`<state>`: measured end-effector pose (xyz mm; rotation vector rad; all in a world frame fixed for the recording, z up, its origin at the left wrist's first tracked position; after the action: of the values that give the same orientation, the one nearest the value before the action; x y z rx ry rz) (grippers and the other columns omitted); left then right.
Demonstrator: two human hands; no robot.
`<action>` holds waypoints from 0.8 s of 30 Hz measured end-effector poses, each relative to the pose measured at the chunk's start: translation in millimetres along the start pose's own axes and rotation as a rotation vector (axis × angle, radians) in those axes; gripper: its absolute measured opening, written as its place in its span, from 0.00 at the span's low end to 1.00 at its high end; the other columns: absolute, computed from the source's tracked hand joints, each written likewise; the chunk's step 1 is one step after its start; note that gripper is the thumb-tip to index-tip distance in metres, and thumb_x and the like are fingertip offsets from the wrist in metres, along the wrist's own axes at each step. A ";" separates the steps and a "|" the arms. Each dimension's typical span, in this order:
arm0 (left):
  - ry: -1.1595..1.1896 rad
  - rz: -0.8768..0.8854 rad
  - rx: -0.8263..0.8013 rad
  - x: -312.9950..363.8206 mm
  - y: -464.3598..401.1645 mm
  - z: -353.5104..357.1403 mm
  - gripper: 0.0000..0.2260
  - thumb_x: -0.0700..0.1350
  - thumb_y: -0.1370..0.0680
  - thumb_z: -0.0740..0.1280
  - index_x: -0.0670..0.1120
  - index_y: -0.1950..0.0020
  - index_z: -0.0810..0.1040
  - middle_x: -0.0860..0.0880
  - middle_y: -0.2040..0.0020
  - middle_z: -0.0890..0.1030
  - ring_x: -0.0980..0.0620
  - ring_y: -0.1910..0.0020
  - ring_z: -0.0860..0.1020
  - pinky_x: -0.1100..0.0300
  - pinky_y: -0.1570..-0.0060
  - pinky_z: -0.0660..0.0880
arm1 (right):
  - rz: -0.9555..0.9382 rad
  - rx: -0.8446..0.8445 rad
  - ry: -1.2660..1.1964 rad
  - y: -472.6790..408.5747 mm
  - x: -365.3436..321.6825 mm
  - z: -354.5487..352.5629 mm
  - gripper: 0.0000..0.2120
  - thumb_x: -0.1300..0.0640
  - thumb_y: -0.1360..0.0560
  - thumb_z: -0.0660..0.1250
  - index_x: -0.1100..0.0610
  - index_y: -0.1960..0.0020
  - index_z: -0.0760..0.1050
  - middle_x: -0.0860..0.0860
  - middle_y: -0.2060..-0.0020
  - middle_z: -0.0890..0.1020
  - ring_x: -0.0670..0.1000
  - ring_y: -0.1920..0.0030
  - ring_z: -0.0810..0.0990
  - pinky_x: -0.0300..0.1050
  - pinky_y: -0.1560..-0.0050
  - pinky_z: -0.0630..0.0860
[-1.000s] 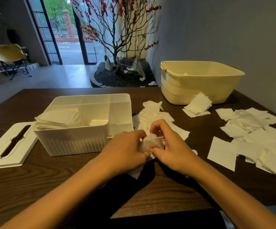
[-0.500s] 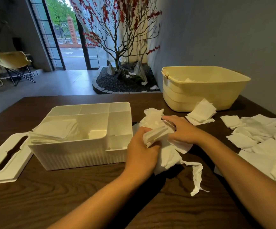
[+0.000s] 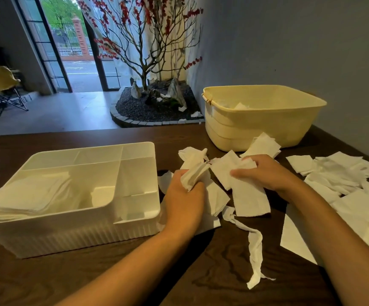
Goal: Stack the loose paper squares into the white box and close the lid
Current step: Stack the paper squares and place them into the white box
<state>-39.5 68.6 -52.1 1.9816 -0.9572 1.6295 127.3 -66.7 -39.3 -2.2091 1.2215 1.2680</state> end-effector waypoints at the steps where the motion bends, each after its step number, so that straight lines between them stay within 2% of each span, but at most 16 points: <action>1: 0.042 -0.004 0.007 0.9 -3.3 1.8 0.06 0.42 0.18 0.64 0.53 0.45 0.72 0.58 0.55 0.75 0.57 0.55 0.75 0.69 0.59 0.69 | 0.049 0.009 -0.095 2.2 4.0 -1.4 0.15 0.46 0.27 0.74 0.53 0.45 0.76 0.49 0.51 0.80 0.50 0.49 0.78 0.48 0.50 0.73; 3: 0.125 0.011 0.035 4.9 -10.0 2.8 0.05 0.40 0.20 0.66 0.49 0.46 0.76 0.54 0.57 0.78 0.55 0.58 0.76 0.63 0.58 0.73 | 0.098 0.013 -0.235 7.0 4.3 -2.0 0.16 0.46 0.25 0.72 0.48 0.43 0.70 0.48 0.49 0.78 0.51 0.46 0.76 0.50 0.45 0.71; 5: 0.161 0.020 0.036 6.1 -13.2 5.0 0.06 0.39 0.21 0.67 0.50 0.49 0.76 0.54 0.58 0.79 0.54 0.59 0.77 0.58 0.56 0.75 | 0.122 0.014 -0.352 11.1 3.3 -2.3 0.14 0.48 0.25 0.72 0.48 0.44 0.71 0.47 0.49 0.78 0.51 0.45 0.77 0.49 0.46 0.72; 7: 0.176 0.027 0.034 4.0 -14.9 6.8 0.04 0.39 0.20 0.67 0.48 0.49 0.77 0.52 0.58 0.80 0.50 0.56 0.79 0.54 0.53 0.76 | 0.118 -0.004 -0.477 19.2 -1.9 -1.8 0.05 0.51 0.23 0.70 0.50 0.51 0.75 0.45 0.57 0.82 0.47 0.54 0.81 0.44 0.56 0.74; 9: 0.174 0.040 0.039 1.6 -16.4 4.9 0.03 0.40 0.20 0.66 0.46 0.48 0.78 0.51 0.57 0.80 0.45 0.53 0.80 0.54 0.52 0.76 | 0.082 -0.058 -0.568 26.1 -8.6 1.2 0.01 0.53 0.21 0.67 0.48 0.49 0.77 0.44 0.64 0.85 0.44 0.61 0.84 0.41 0.62 0.74; 10: 0.180 0.048 0.051 1.6 -17.2 2.1 0.03 0.40 0.19 0.66 0.47 0.48 0.78 0.52 0.56 0.80 0.46 0.53 0.80 0.55 0.52 0.76 | 0.064 -0.094 -0.576 28.9 -12.8 5.4 0.04 0.53 0.22 0.68 0.49 0.47 0.78 0.45 0.63 0.86 0.45 0.60 0.85 0.42 0.62 0.76; 12: 0.212 0.082 0.086 5.0 -19.8 -5.1 0.06 0.41 0.20 0.67 0.52 0.47 0.76 0.54 0.54 0.81 0.52 0.52 0.80 0.58 0.51 0.77 | 0.043 -0.133 -0.497 30.2 -14.7 9.9 0.06 0.55 0.25 0.71 0.50 0.48 0.79 0.47 0.63 0.86 0.48 0.58 0.85 0.44 0.60 0.79; 15: 0.205 0.169 0.104 12.0 -23.1 -13.7 0.11 0.39 0.21 0.68 0.50 0.41 0.77 0.57 0.50 0.81 0.63 0.51 0.80 0.72 0.55 0.74 | -0.063 -0.227 -0.400 33.7 -21.6 13.1 0.16 0.61 0.36 0.78 0.54 0.50 0.79 0.48 0.63 0.84 0.46 0.61 0.85 0.41 0.63 0.79; 16: 0.174 0.180 0.090 12.3 -24.2 -13.6 0.11 0.38 0.22 0.68 0.50 0.42 0.77 0.57 0.51 0.81 0.63 0.52 0.80 0.72 0.55 0.74 | -0.118 -0.256 -0.389 36.5 -26.5 13.3 0.17 0.62 0.39 0.77 0.55 0.51 0.79 0.47 0.63 0.84 0.45 0.61 0.84 0.38 0.63 0.78; 19: 0.051 0.176 0.055 10.0 -24.4 -9.6 0.07 0.38 0.21 0.67 0.49 0.48 0.76 0.54 0.56 0.80 0.55 0.56 0.78 0.55 0.53 0.76 | -0.239 -0.387 -0.374 47.5 -38.4 17.1 0.16 0.58 0.42 0.78 0.51 0.56 0.81 0.45 0.64 0.80 0.43 0.62 0.81 0.35 0.63 0.76; 22: 0.031 0.131 0.015 2.6 -27.1 -6.2 0.05 0.39 0.19 0.64 0.49 0.51 0.76 0.54 0.58 0.79 0.54 0.58 0.77 0.56 0.54 0.76 | -0.273 -0.456 -0.443 54.8 -43.3 19.7 0.11 0.54 0.45 0.77 0.48 0.62 0.83 0.47 0.64 0.79 0.45 0.62 0.80 0.37 0.63 0.76; 24: 0.093 0.058 -0.040 -2.7 -29.6 -4.0 0.09 0.39 0.17 0.62 0.52 0.52 0.75 0.52 0.57 0.78 0.54 0.56 0.78 0.54 0.48 0.76 | -0.226 -0.417 -0.569 53.2 -44.4 18.4 0.10 0.55 0.45 0.76 0.49 0.63 0.83 0.48 0.63 0.82 0.47 0.62 0.82 0.40 0.65 0.79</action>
<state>-21.2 92.3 -50.3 1.8510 -1.0132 1.7036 63.9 -63.3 -6.0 -1.9341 0.5120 1.9952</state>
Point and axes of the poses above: each hand's wrist, its own y-axis away from the middle knuckle, its own z-axis out of the palm, x = y × z, the point moved 6 cm from there along -y, towards the middle knuckle
